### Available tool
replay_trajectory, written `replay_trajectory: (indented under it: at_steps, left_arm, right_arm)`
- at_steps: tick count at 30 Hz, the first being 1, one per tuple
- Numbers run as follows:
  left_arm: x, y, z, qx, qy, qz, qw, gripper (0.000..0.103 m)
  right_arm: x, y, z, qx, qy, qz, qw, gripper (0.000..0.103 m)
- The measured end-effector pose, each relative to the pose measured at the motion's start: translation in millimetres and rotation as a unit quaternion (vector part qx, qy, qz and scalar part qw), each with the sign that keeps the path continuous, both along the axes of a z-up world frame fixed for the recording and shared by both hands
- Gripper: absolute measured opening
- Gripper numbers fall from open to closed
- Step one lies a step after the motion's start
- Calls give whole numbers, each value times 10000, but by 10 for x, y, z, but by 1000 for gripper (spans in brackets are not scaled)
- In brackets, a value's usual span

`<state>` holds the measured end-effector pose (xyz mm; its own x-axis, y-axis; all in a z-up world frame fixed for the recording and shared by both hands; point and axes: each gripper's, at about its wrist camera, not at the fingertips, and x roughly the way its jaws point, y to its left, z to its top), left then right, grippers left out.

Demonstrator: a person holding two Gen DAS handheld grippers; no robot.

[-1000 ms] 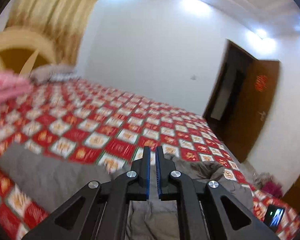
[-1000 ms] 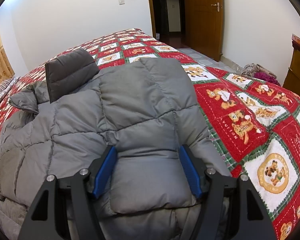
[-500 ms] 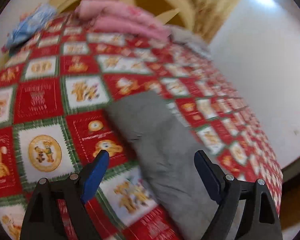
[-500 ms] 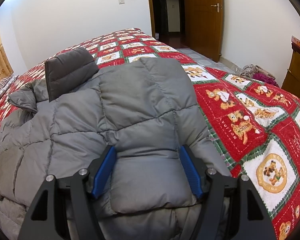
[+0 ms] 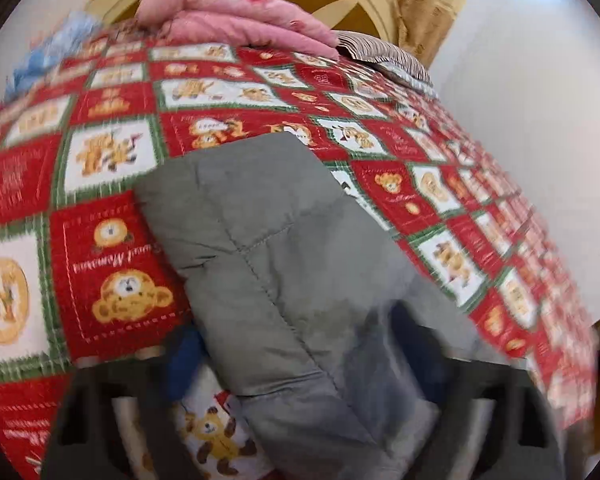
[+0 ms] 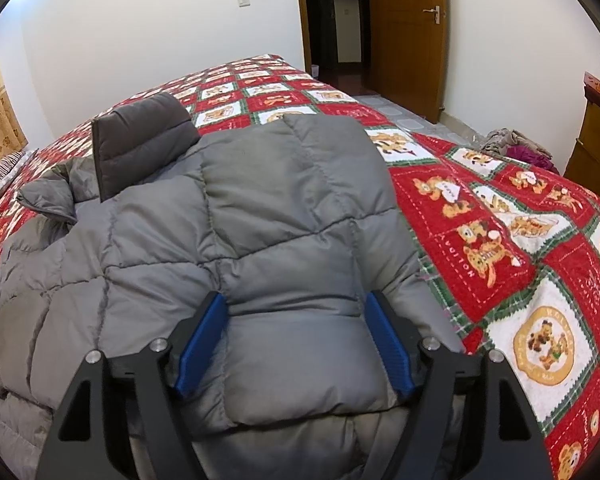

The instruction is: Fold large clothes

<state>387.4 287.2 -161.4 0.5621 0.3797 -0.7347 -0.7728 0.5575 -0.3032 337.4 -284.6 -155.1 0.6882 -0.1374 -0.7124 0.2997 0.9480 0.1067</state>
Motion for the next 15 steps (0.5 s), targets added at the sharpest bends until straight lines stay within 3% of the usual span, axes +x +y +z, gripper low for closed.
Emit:
replay_trajectory:
  at_steps: [2,3,6,10,12,15]
  left_arm:
    - [15,11,-9,-5,-83,-114,9999,35]
    - [2,43,-11,-155,-303,-238,9991,15]
    - [19,41,16,-216,-503,-459,9974,9]
    - [24,-251,350,509,-918,-956,9899,7]
    - [17,-472,589,900,-1239,-1286,9798,6]
    - [48,-819,915,1224,-1729,-1952,9576,6]
  right_arm:
    - [-1,-2,-2,22,-5,3,10000,76]
    - [-2,-1,-2,21,-5,5,10000,76]
    - [-1,-3,-1,23,-6,16,10000,76]
    - [-5,-6,0,62,-19,15,10000,77]
    - [-4,-3,2,71,-23,12,10000,77]
    - [-5,-5,0,68,-21,13,10000,77]
